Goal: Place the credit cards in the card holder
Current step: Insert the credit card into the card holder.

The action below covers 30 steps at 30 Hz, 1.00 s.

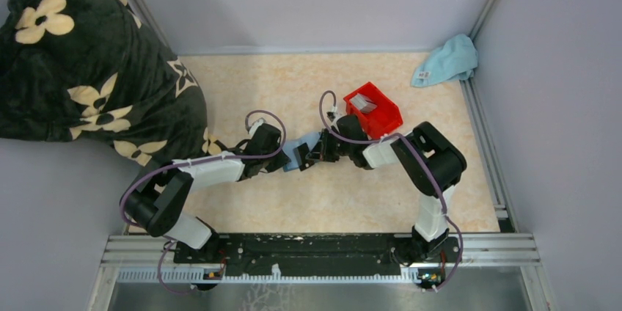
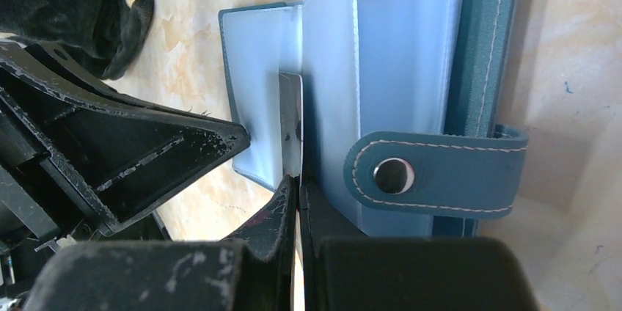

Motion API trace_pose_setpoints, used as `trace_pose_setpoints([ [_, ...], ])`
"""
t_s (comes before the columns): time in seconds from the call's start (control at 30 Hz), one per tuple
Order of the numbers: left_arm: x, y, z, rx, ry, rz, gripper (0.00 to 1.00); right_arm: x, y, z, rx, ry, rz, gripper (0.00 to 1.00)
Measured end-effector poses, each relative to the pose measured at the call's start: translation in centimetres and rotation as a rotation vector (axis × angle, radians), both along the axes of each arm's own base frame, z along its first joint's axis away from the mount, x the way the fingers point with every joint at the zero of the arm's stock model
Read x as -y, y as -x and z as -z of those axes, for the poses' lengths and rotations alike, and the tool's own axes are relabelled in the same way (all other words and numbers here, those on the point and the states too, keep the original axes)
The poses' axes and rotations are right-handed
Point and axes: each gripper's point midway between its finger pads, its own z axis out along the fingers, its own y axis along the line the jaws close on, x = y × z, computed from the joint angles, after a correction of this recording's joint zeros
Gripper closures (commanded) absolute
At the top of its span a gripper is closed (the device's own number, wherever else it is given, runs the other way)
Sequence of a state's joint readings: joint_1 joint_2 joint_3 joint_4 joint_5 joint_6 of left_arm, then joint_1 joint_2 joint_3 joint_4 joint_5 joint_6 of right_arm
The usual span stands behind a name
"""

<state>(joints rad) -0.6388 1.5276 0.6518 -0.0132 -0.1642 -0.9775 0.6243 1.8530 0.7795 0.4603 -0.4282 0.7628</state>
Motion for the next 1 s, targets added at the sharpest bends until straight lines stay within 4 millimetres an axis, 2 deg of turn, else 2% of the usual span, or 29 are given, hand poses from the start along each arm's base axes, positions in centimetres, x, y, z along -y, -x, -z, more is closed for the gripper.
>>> trace_pose_setpoints([
  [0.53, 0.0, 0.0, 0.0, 0.002, 0.003, -0.002, 0.81, -1.1, -1.8, -0.1, 0.011, -0.006, 0.012, 1.0],
  [1.0, 0.2, -0.1, -0.4, 0.011, 0.017, -0.003, 0.72, -1.8, -2.1, 0.4, -0.001, -0.008, -0.013, 1.0],
])
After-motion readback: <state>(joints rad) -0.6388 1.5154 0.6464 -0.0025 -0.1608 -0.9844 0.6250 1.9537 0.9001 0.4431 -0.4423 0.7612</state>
